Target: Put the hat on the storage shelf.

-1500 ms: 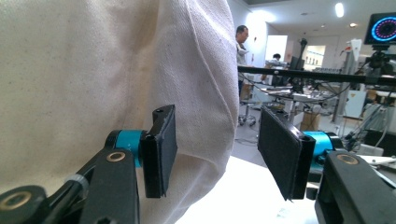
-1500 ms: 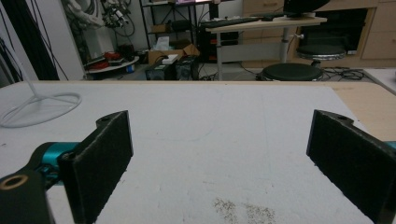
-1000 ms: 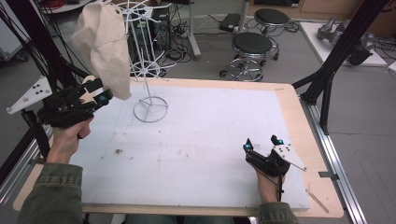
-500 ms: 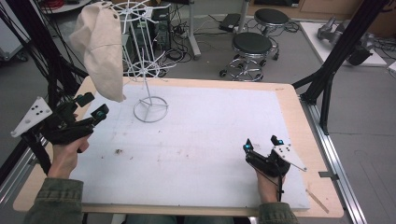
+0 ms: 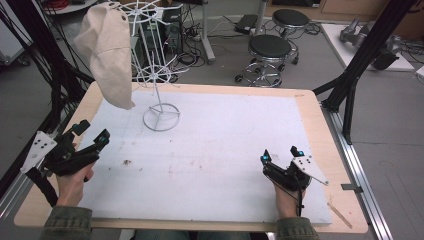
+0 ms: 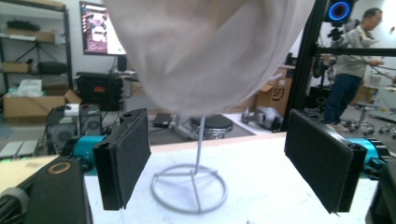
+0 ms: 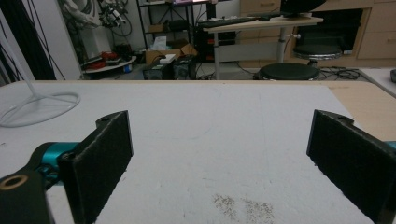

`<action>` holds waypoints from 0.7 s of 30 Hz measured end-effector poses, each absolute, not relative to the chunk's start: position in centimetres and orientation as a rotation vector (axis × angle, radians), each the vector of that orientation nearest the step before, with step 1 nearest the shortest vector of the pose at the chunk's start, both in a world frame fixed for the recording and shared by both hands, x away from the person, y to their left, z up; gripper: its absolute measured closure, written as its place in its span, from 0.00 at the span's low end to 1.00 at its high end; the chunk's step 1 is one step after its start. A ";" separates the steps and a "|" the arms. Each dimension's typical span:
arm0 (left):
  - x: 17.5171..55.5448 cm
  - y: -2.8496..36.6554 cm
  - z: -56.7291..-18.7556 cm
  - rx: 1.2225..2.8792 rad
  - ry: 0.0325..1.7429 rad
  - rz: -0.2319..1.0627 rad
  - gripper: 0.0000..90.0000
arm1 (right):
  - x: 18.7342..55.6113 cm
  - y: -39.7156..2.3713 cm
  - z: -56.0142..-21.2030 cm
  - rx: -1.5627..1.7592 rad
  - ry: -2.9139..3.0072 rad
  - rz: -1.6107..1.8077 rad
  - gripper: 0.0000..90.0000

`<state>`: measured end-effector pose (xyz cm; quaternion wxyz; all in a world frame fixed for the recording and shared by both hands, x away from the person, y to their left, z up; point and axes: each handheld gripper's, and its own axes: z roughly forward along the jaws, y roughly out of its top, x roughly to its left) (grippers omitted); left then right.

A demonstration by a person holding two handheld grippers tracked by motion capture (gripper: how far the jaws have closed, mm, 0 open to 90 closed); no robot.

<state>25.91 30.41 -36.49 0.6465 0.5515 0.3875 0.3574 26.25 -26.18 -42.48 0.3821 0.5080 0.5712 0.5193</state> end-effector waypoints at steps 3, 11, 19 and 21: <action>25.6 30.6 -37.1 1.249 0.902 0.824 0.25 | 26.2 -26.1 -42.5 1.296 1.458 1.320 0.06; 25.1 31.0 -40.1 1.240 0.991 0.840 0.26 | 25.6 -25.8 -42.4 1.309 1.447 1.313 0.06; 24.8 31.5 -41.5 1.257 1.045 0.863 0.25 | 24.9 -26.0 -42.7 1.353 1.404 1.351 0.07; 24.6 31.5 -42.1 1.259 1.066 0.862 0.25 | 24.9 -26.2 -42.8 1.375 1.398 1.357 0.07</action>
